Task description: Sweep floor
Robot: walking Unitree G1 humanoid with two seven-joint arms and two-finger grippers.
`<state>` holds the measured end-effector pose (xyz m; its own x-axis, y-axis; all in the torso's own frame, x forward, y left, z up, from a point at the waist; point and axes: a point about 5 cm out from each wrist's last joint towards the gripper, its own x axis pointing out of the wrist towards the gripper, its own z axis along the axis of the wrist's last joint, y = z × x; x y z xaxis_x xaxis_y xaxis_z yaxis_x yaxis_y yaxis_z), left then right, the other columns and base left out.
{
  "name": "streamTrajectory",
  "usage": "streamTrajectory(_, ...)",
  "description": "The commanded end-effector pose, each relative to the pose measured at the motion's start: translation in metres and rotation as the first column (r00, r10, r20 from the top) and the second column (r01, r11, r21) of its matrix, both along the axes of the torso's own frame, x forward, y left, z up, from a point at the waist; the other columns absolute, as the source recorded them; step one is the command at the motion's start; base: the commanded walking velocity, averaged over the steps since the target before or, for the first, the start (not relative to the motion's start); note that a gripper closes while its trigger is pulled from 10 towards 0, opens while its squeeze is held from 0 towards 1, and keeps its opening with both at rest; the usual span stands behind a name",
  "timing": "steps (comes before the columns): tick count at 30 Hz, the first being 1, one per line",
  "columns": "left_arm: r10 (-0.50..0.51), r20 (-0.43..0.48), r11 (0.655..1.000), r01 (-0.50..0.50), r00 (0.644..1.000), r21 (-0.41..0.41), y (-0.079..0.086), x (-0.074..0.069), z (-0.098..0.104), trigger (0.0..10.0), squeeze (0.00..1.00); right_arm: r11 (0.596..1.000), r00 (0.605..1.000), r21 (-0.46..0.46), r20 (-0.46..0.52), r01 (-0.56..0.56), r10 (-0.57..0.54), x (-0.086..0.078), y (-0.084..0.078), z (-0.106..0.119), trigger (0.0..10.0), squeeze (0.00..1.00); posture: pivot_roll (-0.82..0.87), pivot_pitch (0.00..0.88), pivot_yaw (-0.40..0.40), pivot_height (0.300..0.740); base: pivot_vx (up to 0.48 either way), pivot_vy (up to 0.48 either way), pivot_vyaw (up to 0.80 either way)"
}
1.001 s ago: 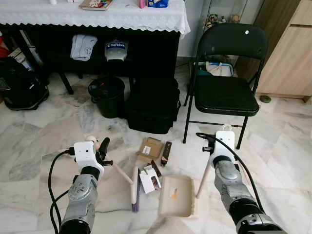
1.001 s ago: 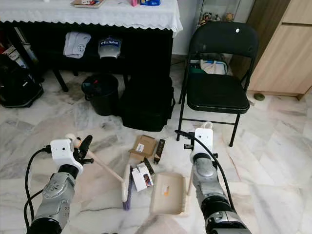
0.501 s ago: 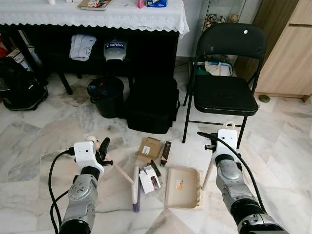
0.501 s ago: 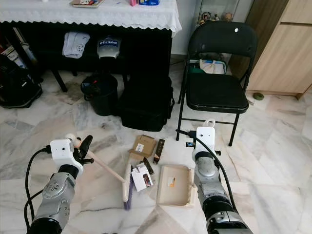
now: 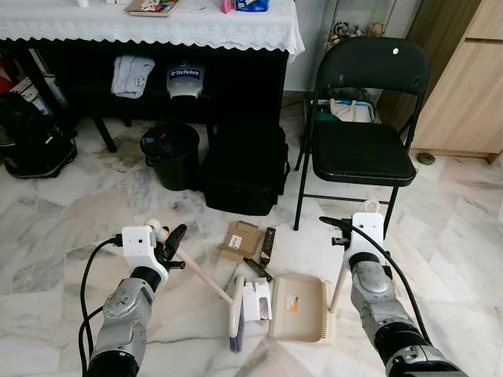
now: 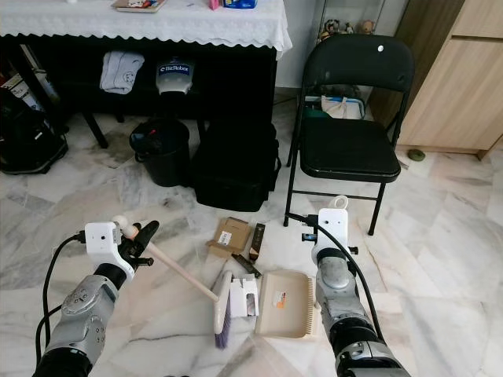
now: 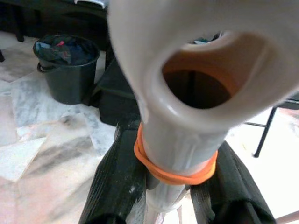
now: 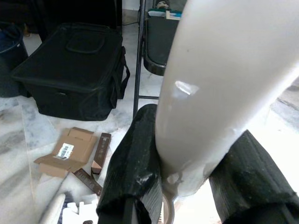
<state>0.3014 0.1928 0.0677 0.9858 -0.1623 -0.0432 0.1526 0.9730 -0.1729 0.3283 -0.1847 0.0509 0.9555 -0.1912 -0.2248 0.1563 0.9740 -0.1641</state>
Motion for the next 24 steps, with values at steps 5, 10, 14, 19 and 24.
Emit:
streamTrajectory(5,-0.050,-0.019,0.998,0.050,0.999,-0.030,0.000,-0.002,0.001,10.0,0.00,1.000,0.999,-0.002,-0.024,-0.024,0.024,-0.005,0.005,-0.008,10.0,0.00,0.05,0.098,-0.008,0.740,0.000,0.000,0.00)
streamTrajectory(10,-0.070,-0.037,0.997,0.068,0.997,-0.043,0.001,-0.002,0.001,10.0,0.00,0.999,0.998,0.001,-0.041,-0.038,0.038,-0.008,0.008,-0.013,10.0,0.00,0.05,0.099,-0.005,0.740,0.000,0.000,0.00)
streamTrajectory(14,-0.096,-0.047,0.993,0.093,0.994,-0.068,0.002,-0.002,0.005,10.0,0.00,0.998,0.997,0.010,-0.053,-0.057,0.057,-0.009,0.013,-0.017,10.0,0.00,0.06,0.100,-0.004,0.740,0.000,0.000,0.00)
streamTrajectory(19,-0.120,-0.028,0.979,0.114,0.992,-0.167,0.002,0.000,0.015,10.0,0.00,0.996,0.995,0.027,-0.045,-0.085,0.086,-0.009,0.020,-0.017,10.0,0.00,0.06,0.102,-0.002,0.740,0.000,0.000,0.00)
streamTrajectory(24,-0.113,0.015,0.966,0.113,0.994,-0.234,0.003,0.003,0.029,10.0,0.00,0.994,0.994,0.038,-0.028,-0.106,0.107,-0.008,0.024,-0.015,10.0,0.00,0.06,0.102,-0.003,0.740,0.000,0.000,0.00)
